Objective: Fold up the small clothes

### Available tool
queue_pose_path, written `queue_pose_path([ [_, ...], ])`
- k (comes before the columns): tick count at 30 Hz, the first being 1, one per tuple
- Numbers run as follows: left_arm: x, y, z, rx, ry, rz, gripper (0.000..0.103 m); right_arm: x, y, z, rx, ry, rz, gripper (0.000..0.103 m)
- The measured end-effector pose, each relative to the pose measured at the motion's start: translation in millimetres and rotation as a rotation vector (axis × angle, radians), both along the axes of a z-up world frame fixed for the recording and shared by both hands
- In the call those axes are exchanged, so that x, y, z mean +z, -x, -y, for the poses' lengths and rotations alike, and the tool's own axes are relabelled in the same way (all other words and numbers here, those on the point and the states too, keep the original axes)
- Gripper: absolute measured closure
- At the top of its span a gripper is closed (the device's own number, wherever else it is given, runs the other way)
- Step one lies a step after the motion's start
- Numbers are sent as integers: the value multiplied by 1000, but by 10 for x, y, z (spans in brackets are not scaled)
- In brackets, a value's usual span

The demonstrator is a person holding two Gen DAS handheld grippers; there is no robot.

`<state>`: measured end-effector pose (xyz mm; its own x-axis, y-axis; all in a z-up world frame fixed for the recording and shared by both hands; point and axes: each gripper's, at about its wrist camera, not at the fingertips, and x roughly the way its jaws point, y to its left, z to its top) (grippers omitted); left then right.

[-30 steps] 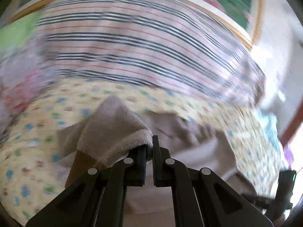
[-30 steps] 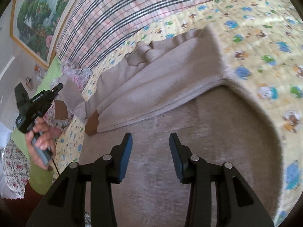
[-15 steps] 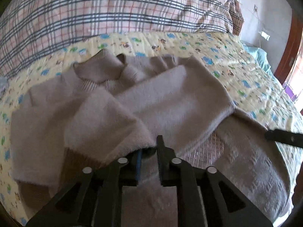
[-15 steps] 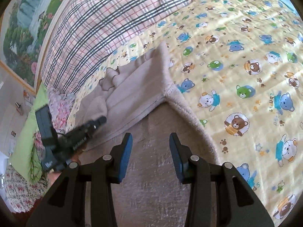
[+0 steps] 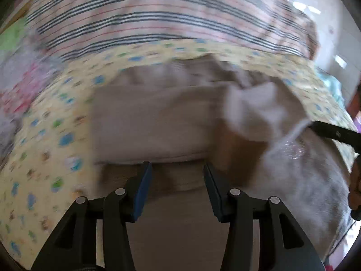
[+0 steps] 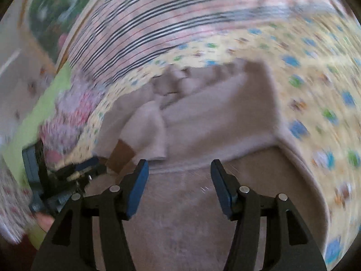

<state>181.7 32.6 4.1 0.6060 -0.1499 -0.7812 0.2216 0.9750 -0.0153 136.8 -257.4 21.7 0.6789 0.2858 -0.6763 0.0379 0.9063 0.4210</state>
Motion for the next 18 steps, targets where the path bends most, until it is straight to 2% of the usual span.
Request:
queue_pose_path([
  [2,-42,-50,-245,62,-8,-8,55,19,-99,-212,67,99,18,45],
  [6,-165,-119,-643,149,-38,-28,55,6,-225,-692,251,373,84,45],
  [9,-239,-190,-766,165,-52,-36,55,-83,-236,-954,360,548,134,45],
  [12,-313,-317,-781,177,-62,-44,55,-241,-281,-1205,471,712,145,45],
  [16,-386,-405,-749,208,-68,-47,55,-365,-270,-1455,561,849,213,45],
  [18,-395,-447,-759,234,-60,-45,54,-391,-316,-1509,571,865,232,45],
])
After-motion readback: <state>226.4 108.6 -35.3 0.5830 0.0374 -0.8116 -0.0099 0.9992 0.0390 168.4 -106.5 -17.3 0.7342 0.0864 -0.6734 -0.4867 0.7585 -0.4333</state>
